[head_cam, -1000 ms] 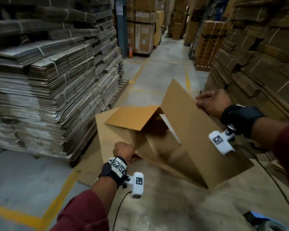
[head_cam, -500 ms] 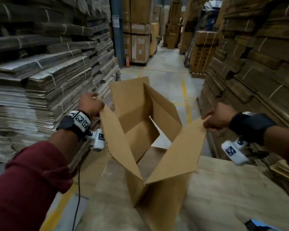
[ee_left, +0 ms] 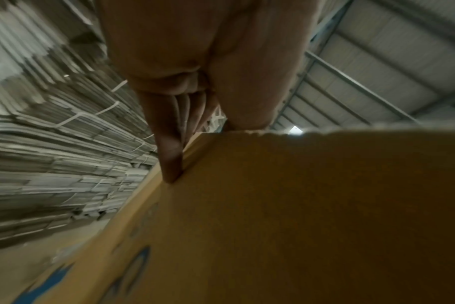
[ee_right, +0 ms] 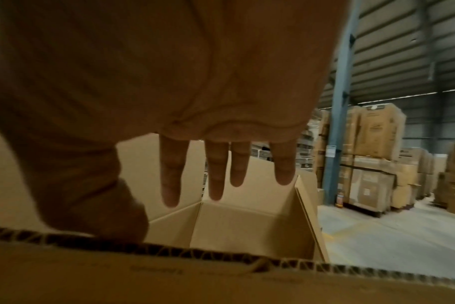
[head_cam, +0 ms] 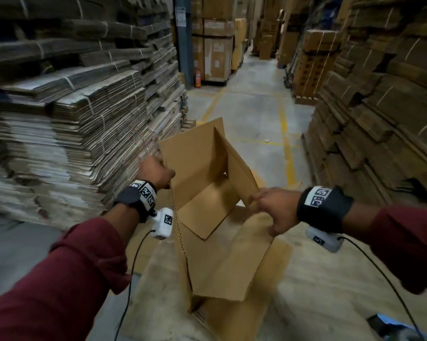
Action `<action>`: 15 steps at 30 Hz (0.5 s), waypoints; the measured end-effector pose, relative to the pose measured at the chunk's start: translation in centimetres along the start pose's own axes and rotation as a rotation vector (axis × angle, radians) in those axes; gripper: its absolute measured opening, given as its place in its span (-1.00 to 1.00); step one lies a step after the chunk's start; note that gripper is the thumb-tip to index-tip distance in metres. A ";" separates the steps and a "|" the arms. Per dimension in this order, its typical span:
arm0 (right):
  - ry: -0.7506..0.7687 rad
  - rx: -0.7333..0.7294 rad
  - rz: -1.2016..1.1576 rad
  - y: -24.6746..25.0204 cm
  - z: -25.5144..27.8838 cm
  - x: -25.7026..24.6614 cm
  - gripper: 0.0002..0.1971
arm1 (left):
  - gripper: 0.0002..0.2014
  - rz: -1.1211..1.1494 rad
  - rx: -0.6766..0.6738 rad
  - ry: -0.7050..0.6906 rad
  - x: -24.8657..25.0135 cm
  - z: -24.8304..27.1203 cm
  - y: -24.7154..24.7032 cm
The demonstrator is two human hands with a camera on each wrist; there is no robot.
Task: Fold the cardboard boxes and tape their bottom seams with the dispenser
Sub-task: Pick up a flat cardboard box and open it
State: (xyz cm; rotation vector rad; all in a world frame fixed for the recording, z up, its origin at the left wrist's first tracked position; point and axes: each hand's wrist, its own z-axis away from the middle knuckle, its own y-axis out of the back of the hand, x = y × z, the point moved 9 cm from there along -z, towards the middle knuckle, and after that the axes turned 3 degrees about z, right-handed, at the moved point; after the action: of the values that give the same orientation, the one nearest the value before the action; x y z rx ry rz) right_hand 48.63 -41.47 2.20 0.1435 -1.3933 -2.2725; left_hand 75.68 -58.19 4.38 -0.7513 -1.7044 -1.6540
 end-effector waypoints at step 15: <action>0.096 0.071 0.216 -3.5 -1.9 -1.6 -0.49 | -0.32 0.348 -0.388 0.559 -10.8 9.9 -4.9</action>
State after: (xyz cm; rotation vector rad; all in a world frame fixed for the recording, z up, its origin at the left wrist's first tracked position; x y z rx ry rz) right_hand 49.52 -41.05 -1.97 0.1174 -1.3706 -2.0154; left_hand 78.17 -48.16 -7.09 -0.6320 -0.8291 -1.7464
